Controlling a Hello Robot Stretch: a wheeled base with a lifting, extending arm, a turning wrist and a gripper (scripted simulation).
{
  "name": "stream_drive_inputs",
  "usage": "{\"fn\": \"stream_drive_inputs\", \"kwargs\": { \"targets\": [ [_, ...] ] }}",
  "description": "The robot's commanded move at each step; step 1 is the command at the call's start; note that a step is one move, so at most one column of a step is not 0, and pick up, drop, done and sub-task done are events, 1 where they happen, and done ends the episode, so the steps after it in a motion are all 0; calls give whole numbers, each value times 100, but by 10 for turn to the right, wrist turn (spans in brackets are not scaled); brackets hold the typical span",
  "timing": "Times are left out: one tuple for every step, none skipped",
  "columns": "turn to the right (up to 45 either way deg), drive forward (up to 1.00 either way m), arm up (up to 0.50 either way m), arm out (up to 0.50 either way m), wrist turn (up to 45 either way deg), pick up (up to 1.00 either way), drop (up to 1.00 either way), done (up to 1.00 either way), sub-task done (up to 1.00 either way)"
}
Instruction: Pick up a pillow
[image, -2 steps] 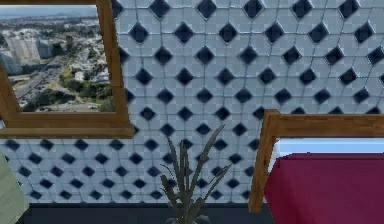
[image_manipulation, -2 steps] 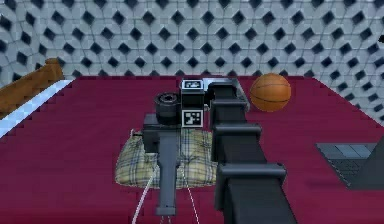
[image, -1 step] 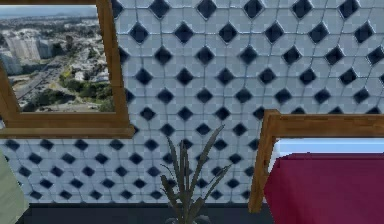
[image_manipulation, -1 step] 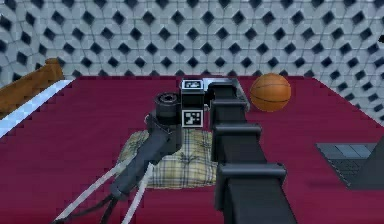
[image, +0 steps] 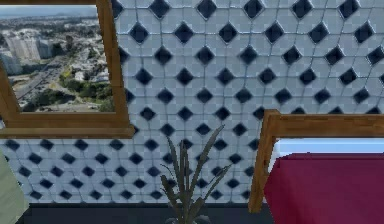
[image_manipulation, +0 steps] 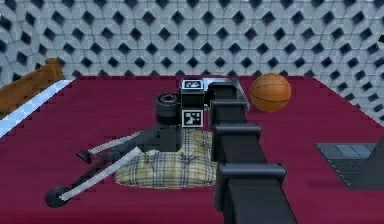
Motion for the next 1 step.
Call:
{"fn": "stream_drive_inputs", "kwargs": {
  "targets": [
    [0,0,0,0,450,0,0,0,0]
  ]
}}
